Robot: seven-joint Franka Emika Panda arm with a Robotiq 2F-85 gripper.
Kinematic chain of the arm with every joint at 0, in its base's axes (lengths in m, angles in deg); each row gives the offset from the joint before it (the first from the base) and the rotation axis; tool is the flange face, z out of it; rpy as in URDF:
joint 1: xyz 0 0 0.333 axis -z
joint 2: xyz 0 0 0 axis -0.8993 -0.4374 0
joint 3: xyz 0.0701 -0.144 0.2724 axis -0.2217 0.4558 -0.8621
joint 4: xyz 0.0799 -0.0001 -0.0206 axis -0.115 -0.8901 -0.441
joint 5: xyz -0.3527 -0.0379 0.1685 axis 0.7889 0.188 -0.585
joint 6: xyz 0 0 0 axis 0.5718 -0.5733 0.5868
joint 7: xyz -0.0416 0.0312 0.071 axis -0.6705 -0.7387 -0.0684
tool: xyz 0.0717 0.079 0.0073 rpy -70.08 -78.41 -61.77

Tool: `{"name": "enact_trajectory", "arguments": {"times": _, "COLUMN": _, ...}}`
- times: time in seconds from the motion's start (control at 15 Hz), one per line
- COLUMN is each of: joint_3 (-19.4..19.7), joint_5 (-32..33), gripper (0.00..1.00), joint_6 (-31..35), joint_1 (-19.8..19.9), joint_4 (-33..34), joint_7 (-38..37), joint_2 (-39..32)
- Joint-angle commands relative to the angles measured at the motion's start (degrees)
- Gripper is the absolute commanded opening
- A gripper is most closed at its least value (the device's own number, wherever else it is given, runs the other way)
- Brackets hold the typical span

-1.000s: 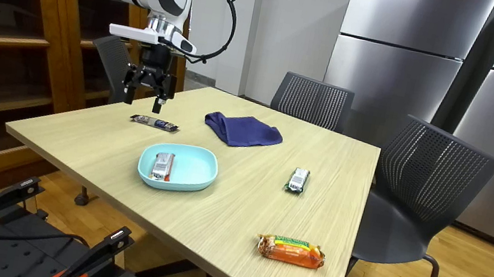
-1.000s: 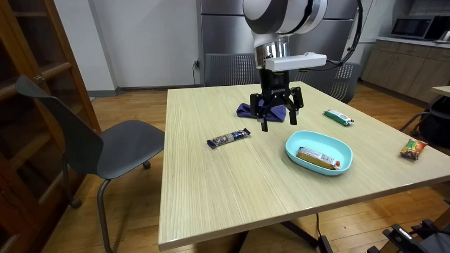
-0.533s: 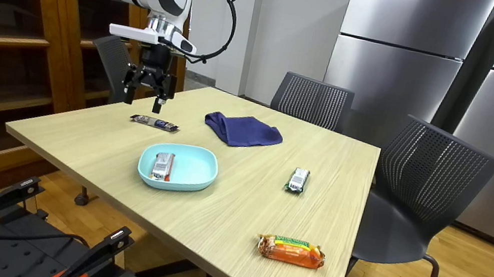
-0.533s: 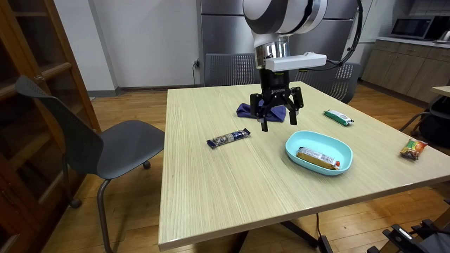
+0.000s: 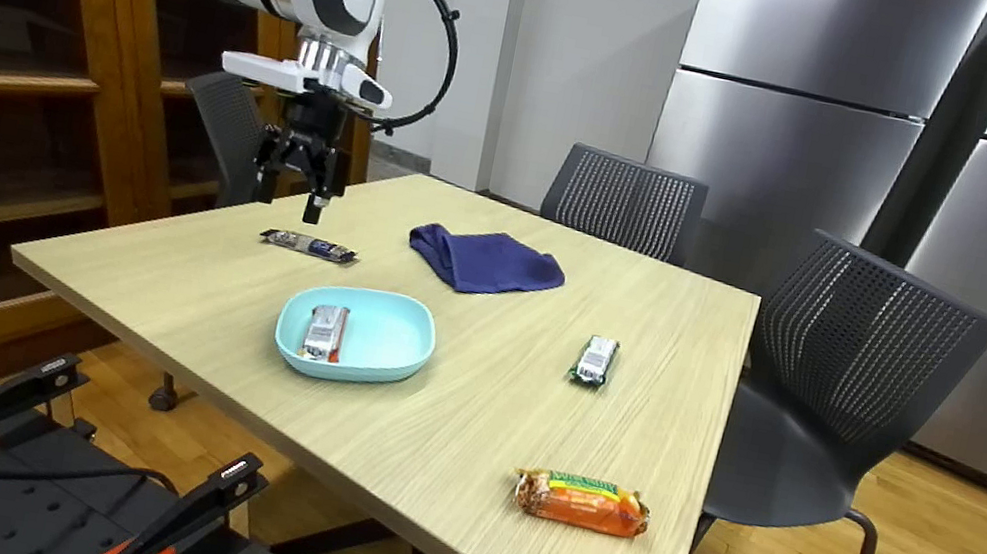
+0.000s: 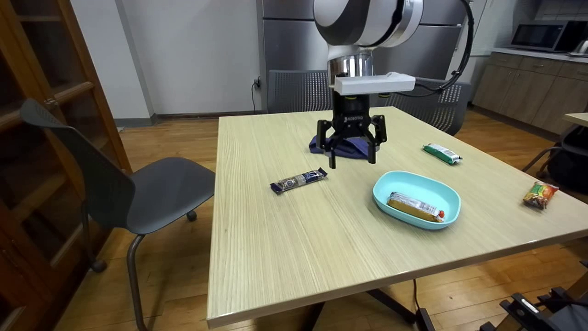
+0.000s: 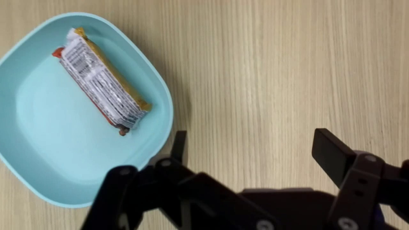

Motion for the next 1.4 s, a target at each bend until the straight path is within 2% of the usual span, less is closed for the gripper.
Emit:
{"name": "enact_trajectory", "arguments": {"times": 0.0, "joint_3": 0.45, "joint_5": -2.67, "gripper": 1.0, "joint_6": 4.92, "joint_1": -1.54, "joint_4": 4.72, "joint_7": -7.85, "joint_2": -3.93}}
{"name": "enact_trajectory", "arguments": {"times": 0.33, "joint_3": 2.31, "joint_5": -3.1, "gripper": 1.0, "joint_6": 8.9, "joint_1": -4.03, "joint_4": 11.33, "joint_7": -18.44, "joint_2": -9.76}}
{"name": "enact_trajectory", "arguments": {"times": 0.8, "joint_3": 3.37, "joint_5": -4.92, "gripper": 1.0, "joint_6": 6.2, "joint_1": -5.44, "joint_4": 21.7, "joint_7": -32.37, "joint_2": -17.66}}
{"name": "enact_trajectory", "arguments": {"times": 0.87, "joint_3": 3.32, "joint_5": -4.72, "gripper": 1.0, "joint_6": 7.92, "joint_1": -7.28, "joint_4": 19.23, "joint_7": -35.91, "joint_2": -16.37}}
{"name": "enact_trajectory", "arguments": {"times": 1.33, "joint_3": 3.38, "joint_5": -3.04, "gripper": 1.0, "joint_6": 10.68, "joint_1": -12.5, "joint_4": 19.03, "joint_7": -49.68, "joint_2": -18.18}}
